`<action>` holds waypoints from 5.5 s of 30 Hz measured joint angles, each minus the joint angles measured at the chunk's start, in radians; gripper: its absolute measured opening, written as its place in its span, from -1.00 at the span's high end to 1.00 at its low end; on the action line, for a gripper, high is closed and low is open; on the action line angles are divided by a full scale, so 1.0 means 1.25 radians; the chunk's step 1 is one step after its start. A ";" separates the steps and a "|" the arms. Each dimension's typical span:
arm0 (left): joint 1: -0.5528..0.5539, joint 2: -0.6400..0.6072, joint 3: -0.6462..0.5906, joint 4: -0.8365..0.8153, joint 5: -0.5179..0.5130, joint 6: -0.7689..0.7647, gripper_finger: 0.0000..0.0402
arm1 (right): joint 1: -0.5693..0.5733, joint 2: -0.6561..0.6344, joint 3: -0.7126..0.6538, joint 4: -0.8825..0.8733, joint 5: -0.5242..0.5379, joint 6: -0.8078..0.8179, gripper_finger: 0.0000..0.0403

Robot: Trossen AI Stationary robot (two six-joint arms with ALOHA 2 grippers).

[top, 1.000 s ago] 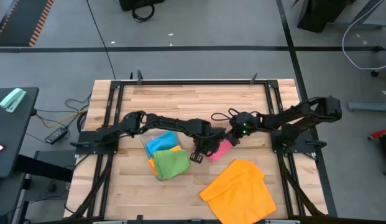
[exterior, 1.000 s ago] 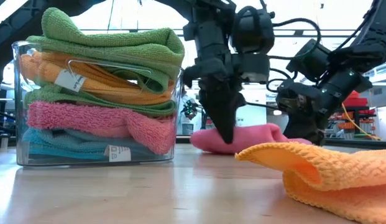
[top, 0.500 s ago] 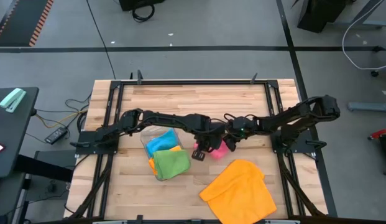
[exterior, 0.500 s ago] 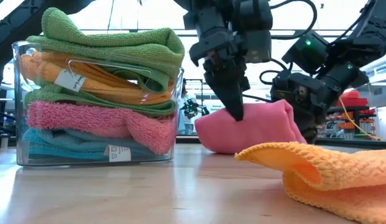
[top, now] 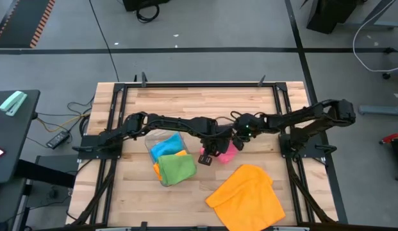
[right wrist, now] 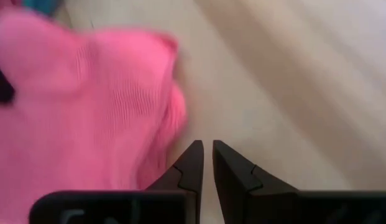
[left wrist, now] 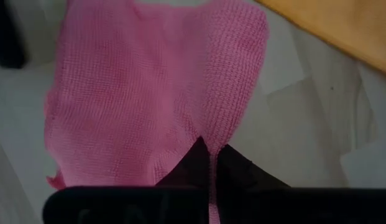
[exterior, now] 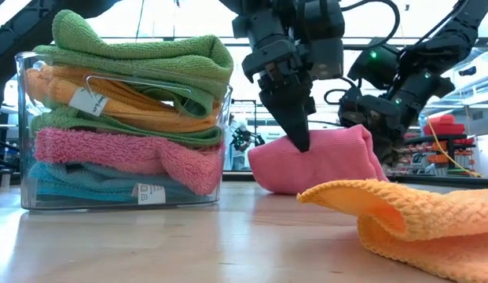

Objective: Fold microfiber towels
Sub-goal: Fold the pink towel

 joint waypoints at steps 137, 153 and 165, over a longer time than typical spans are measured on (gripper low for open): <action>-0.178 0.054 -0.061 0.046 -0.343 -0.061 0.35 | 0.055 0.159 0.000 0.228 0.023 0.125 0.79; -0.119 0.049 0.013 -0.023 -0.178 -0.028 0.85 | 0.060 0.158 0.002 0.212 0.002 0.077 0.79; -0.012 0.047 0.112 -0.070 -0.079 -0.050 0.82 | 0.097 0.158 0.002 0.201 0.003 0.051 0.79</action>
